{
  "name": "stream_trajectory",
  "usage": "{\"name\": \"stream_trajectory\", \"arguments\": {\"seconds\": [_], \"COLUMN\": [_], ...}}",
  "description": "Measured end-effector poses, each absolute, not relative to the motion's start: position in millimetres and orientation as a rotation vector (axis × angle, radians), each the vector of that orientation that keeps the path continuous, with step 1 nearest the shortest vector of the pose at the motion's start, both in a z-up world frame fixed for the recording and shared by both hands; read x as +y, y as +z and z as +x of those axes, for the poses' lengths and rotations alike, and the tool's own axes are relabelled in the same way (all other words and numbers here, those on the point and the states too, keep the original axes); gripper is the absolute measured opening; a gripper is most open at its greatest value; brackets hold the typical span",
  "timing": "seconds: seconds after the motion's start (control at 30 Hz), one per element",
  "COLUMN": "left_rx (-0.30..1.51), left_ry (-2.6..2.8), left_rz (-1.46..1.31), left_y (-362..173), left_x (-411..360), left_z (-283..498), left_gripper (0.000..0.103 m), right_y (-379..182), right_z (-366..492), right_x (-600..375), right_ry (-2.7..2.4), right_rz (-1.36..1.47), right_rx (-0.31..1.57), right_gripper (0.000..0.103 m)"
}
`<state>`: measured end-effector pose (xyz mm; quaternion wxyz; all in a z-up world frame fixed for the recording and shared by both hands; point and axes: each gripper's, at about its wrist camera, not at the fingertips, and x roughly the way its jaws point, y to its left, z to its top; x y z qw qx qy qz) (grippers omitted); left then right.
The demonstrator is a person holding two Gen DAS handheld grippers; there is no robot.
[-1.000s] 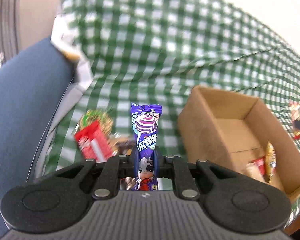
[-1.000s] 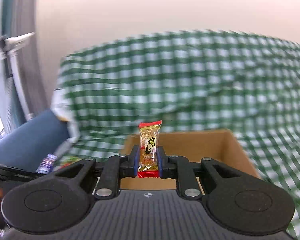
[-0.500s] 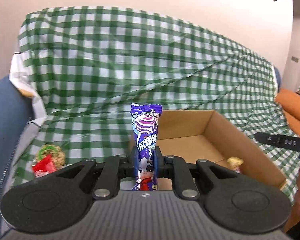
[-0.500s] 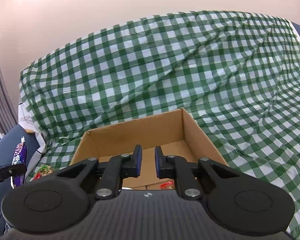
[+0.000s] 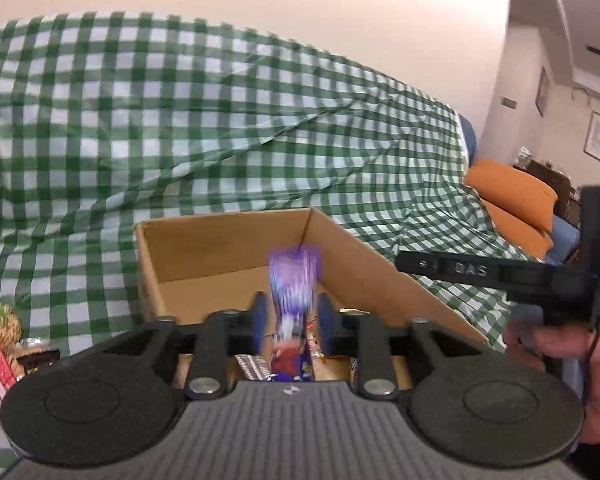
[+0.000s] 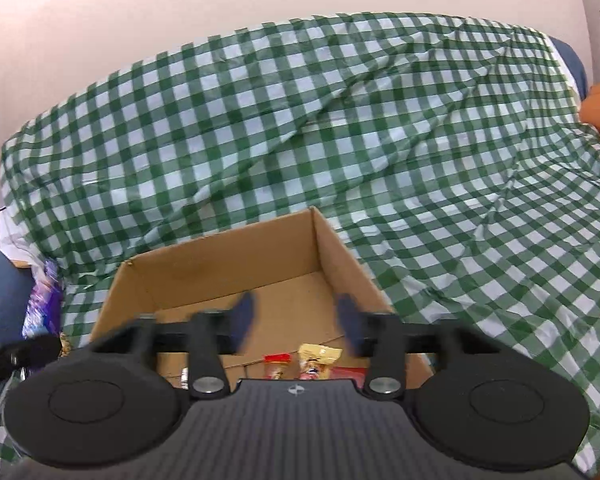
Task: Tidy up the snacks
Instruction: 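Open both tools over the box to drop the purple bar and candy packet, then move both tools back to the snack pile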
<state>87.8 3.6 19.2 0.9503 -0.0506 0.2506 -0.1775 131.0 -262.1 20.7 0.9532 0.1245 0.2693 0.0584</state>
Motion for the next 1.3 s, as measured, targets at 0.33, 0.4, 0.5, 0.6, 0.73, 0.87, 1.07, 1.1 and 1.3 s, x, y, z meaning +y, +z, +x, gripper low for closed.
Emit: {"name": "stream_trajectory", "arguments": {"seconds": [0.33,0.4,0.5,0.6,0.73,0.87,1.07,1.1,1.3], "left_rx": [0.533,0.535,0.535,0.522,0.508,0.539,0.651,0.657,0.575], "left_ry": [-0.272,-0.25,-0.238,-0.226,-0.194,-0.161,-0.106,-0.093,-0.005], "left_rz": [-0.149,-0.141,-0.144,-0.134,-0.099,-0.081,-0.077,-0.067,-0.139], "left_y": [14.4,14.6,15.0,15.9,15.7,15.1,27.4,31.7,35.4], "left_x": [23.0,27.6,33.1,36.2,44.1,61.8,105.0,113.5,173.3], "left_z": [91.6,91.7,91.9,90.2,84.9,81.4,98.1,104.7,121.3], "left_gripper": [0.039,0.039,0.039,0.039,0.038,0.032,0.023,0.023,0.023], "right_y": [20.1,19.6,19.3,20.3,22.6,25.6,30.1,30.4,32.7], "right_z": [132.4,132.8,133.5,133.4,132.6,131.2,129.1,129.3,128.2], "right_x": [-257.0,-254.3,-250.6,-247.1,-241.3,-234.6,-216.8,-212.7,-191.1], "right_ry": [0.103,0.106,0.108,0.113,0.123,0.133,0.185,0.196,0.248], "right_rz": [0.232,0.219,0.209,0.202,0.195,0.199,0.203,0.2,0.157], "right_rx": [0.551,0.552,0.554,0.551,0.535,0.519,0.497,0.496,0.485], "right_gripper": [0.068,0.068,0.067,0.067,0.064,0.057,0.041,0.04,0.039]}}
